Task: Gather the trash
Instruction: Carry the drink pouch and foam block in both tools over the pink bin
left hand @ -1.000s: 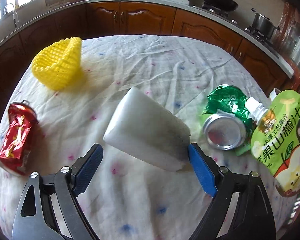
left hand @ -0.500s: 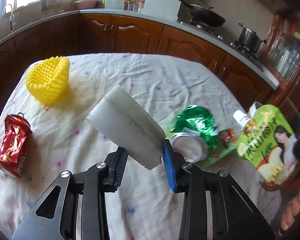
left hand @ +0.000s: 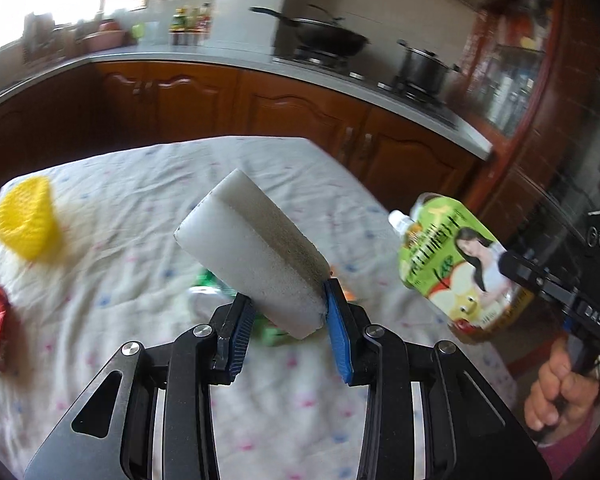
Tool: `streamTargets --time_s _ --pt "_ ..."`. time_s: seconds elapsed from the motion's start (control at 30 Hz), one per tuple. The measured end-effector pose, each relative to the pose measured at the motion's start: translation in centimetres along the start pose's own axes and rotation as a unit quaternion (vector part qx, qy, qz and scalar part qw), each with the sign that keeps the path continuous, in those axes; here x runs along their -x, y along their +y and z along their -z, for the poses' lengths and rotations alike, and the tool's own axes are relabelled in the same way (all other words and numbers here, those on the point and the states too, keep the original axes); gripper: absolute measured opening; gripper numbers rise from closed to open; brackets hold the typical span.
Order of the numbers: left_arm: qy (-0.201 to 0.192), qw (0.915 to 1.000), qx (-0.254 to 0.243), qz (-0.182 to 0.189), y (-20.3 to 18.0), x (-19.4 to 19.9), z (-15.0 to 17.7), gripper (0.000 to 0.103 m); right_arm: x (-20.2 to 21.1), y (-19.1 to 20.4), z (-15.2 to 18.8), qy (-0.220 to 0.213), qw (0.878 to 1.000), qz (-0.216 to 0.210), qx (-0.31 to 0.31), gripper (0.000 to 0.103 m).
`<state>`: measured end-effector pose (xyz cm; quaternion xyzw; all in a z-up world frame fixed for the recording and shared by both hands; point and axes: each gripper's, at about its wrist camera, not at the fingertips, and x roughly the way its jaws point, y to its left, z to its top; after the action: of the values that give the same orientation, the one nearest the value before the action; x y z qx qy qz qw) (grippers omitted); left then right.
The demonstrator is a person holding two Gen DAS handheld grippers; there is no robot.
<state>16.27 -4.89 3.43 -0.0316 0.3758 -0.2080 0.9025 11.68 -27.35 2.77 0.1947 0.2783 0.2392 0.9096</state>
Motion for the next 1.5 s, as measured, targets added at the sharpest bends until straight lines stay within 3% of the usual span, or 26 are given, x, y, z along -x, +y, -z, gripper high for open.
streamTargets --time_s 0.5,0.93,1.23,1.5 --pt "0.033 0.9943 -0.063 0.079 -9.4 -3.6 -1.3 0.033 6.5 -6.4 -0.5 -0.049 0.995 0.078 -0.048 0.004" --pt "0.058 0.9840 -0.109 0.129 -16.3 -7.1 -4.2 0.033 10.6 -11.7 -2.2 -0.090 0.983 0.142 -0.080 0.004" --pt "0.091 0.9735 -0.138 0.158 -21.5 -11.5 -6.8 0.033 11.5 -15.1 -3.8 -0.101 0.976 0.167 -0.097 0.004" --pt "0.146 0.9646 -0.143 0.168 -25.0 -17.3 -8.1 0.033 10.8 -18.3 -5.4 -0.095 0.972 0.188 -0.104 0.004"
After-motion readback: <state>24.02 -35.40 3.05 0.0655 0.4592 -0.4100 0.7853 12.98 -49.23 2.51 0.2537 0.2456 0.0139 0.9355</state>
